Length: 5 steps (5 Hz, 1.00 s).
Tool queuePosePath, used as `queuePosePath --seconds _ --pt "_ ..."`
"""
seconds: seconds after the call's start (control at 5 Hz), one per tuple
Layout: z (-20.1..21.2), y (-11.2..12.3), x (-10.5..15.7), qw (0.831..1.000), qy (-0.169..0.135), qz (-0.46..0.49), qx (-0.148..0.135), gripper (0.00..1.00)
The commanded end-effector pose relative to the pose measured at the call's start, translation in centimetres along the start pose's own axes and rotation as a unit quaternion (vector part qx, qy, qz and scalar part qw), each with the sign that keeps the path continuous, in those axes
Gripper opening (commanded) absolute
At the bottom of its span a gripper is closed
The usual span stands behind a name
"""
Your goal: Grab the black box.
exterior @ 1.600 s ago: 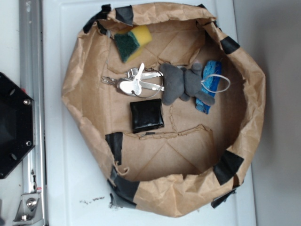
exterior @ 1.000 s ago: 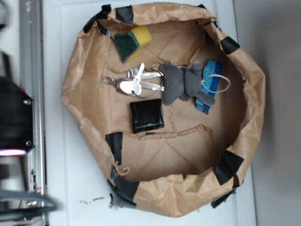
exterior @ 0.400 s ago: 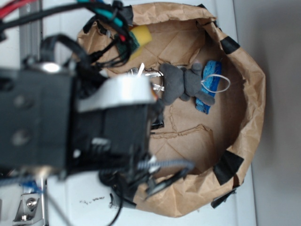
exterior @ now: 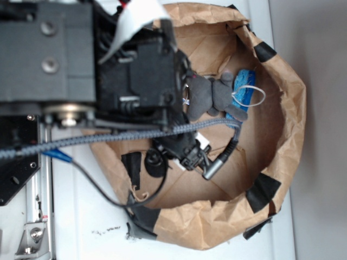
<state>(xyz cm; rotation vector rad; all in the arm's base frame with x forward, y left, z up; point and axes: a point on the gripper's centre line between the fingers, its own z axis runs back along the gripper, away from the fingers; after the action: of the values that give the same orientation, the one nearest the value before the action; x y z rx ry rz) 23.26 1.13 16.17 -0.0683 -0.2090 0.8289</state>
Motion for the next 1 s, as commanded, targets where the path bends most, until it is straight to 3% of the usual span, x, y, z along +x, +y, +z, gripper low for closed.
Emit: queuePosePath --seconds 0.0,0.2,0.4,0.6,0.8 --pt "-4.2 0.0 4.1 0.991 -0.064 0.102 0.051 1.00" --pt "-8.4 -0.5 5.2 0.972 -0.085 0.201 0.083 1.00" --pt "-10.7 -0.5 4.4 0.973 -0.074 0.213 0.059 1.00" --pt "-10.2 0.3 3.2 0.980 -0.045 0.195 0.017 1.00" --pt "-9.4 1.2 2.6 0.983 -0.031 0.183 0.002 1.00"
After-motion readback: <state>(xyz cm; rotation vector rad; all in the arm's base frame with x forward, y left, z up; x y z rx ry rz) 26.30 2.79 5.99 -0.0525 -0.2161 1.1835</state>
